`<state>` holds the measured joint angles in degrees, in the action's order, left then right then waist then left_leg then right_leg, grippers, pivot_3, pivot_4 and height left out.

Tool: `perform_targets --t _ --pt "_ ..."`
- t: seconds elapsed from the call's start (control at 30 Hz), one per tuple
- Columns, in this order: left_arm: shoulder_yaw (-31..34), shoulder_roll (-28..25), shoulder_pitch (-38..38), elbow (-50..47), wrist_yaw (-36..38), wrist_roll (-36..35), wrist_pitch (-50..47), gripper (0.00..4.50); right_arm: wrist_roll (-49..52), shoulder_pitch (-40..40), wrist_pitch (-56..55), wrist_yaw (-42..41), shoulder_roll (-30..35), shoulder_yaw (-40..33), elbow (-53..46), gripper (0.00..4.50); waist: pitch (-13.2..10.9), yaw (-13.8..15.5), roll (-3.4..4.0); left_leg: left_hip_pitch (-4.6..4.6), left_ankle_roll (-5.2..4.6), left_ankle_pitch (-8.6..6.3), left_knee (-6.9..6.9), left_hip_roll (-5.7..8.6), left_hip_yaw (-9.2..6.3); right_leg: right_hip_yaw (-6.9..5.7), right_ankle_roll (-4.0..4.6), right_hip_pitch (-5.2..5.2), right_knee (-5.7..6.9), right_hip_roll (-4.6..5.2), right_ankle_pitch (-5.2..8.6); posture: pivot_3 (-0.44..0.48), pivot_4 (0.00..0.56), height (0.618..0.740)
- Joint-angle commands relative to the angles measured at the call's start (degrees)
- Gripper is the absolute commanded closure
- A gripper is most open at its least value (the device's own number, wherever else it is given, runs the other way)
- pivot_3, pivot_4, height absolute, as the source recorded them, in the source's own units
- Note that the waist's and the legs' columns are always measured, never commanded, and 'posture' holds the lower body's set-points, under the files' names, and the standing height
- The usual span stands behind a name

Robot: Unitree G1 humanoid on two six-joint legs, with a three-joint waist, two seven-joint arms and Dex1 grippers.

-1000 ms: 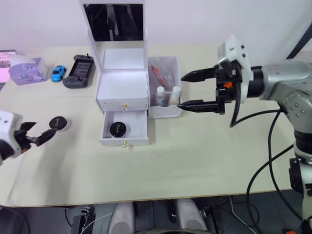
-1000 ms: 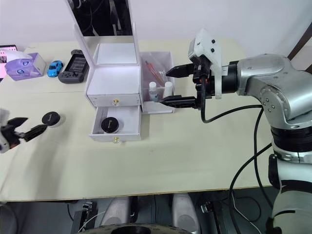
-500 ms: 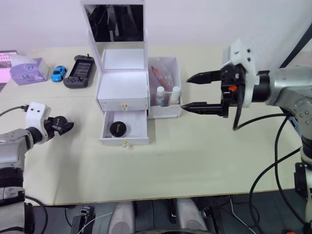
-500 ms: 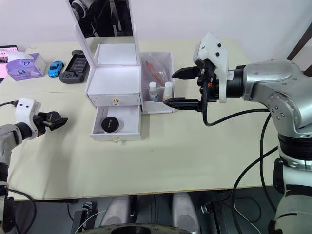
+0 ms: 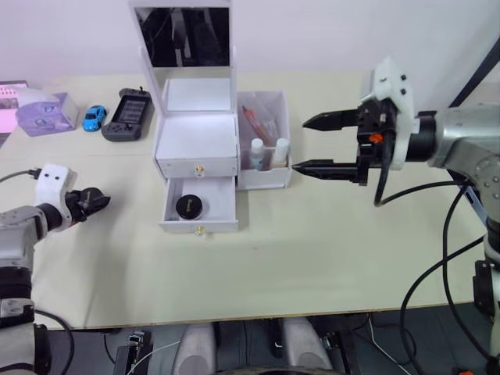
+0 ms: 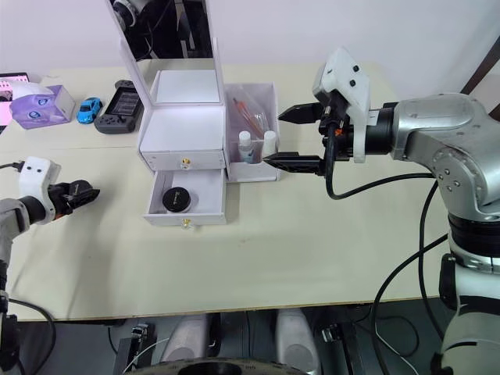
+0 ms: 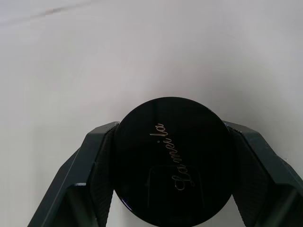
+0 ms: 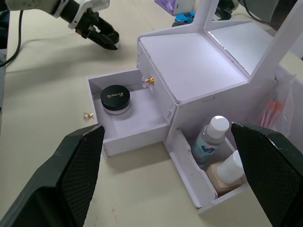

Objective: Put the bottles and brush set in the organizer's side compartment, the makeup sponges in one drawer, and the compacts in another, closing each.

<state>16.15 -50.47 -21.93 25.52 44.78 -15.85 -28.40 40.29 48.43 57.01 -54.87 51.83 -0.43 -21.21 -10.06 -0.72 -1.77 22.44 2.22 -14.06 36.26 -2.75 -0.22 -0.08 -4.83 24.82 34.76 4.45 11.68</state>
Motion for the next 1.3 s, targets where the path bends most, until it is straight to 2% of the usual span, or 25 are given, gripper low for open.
perform_targets --t 0.03,0.13,0.23,0.43,0.53,0.7,0.9,1.13,1.3 --pt "4.1 -4.6 -1.8 -10.1 7.2 -6.2 -1.7 1.83 -0.1 1.6 -1.2 -0.4 0.3 -0.7 -0.4 0.00 0.0 0.0 -0.09 0.01 0.00 0.00 0.01 0.00 0.00 0.00 0.00 0.00 0.00 0.00 0.00 0.000 0.150 0.740" --pt "3.3 -9.2 -0.9 -19.1 13.0 -8.7 -4.2 1.83 -0.3 1.7 -1.7 -0.7 0.2 -0.4 0.0 0.00 0.0 -0.1 -0.12 0.05 0.00 0.00 0.01 0.00 0.00 0.00 0.01 0.00 -0.06 0.04 0.00 0.000 0.150 0.740" --pt "2.5 -12.4 -5.4 -26.1 17.1 -14.0 -8.5 1.83 -0.5 1.7 -2.2 -0.9 0.1 -0.3 0.2 0.00 -0.1 0.0 -0.09 0.04 0.01 0.00 -0.05 0.01 0.04 0.01 0.01 -0.01 -0.16 0.05 0.00 0.000 0.150 0.740" --pt "-4.4 -12.5 -14.4 -35.4 21.5 -20.9 -16.2 1.83 -0.3 1.5 -2.4 -0.6 -0.1 -0.5 -0.3 0.00 -0.1 -0.1 -0.09 0.05 0.00 0.00 -0.03 0.01 0.01 0.01 -0.02 -0.03 -0.15 0.00 0.02 0.000 0.150 0.740" --pt "-14.4 -14.4 -16.0 -38.2 23.3 -15.0 -15.8 1.83 0.5 0.8 -1.4 0.3 0.4 -1.6 -1.6 0.00 -0.1 -0.2 -0.08 0.02 -0.01 0.00 -0.03 0.01 0.01 0.04 -0.03 -0.03 -0.12 -0.03 0.02 0.000 0.150 0.740" --pt "-21.4 -9.7 -19.4 -40.1 24.6 -14.0 -15.1 1.83 1.9 -1.6 0.7 2.1 1.8 -3.9 -4.3 0.00 -0.1 -0.1 -0.10 0.01 -0.01 0.01 0.00 0.00 -0.08 0.07 -0.02 -0.02 -0.02 -0.15 0.03 0.000 0.150 0.740" --pt "-29.1 -5.5 -18.8 -40.8 25.4 -8.5 -11.3 1.83 4.5 -3.0 4.1 5.8 2.1 -6.4 -7.8 0.00 -0.1 0.0 -0.10 0.03 -0.01 0.01 0.06 0.01 -0.07 0.13 -0.04 -0.04 -0.02 -0.16 0.04 0.000 0.150 0.740" --pt "-34.6 0.0 -19.3 -37.8 21.7 -1.4 -9.8 1.83 7.1 -4.3 7.4 9.4 2.7 -9.0 -10.5 0.00 -0.1 0.1 -0.10 0.00 -0.02 0.01 0.12 0.00 -0.10 0.16 -0.03 -0.04 0.10 -0.19 0.05 0.000 0.150 0.740" --pt "-36.2 2.9 -18.7 -36.0 19.0 2.7 -9.2 1.83 8.7 -4.9 8.6 11.1 3.5 -10.6 -11.6 0.00 -0.1 0.1 -0.11 0.04 -0.02 0.01 0.28 0.00 -0.12 0.18 -0.03 -0.06 0.15 -0.19 0.05 0.000 0.150 0.740"
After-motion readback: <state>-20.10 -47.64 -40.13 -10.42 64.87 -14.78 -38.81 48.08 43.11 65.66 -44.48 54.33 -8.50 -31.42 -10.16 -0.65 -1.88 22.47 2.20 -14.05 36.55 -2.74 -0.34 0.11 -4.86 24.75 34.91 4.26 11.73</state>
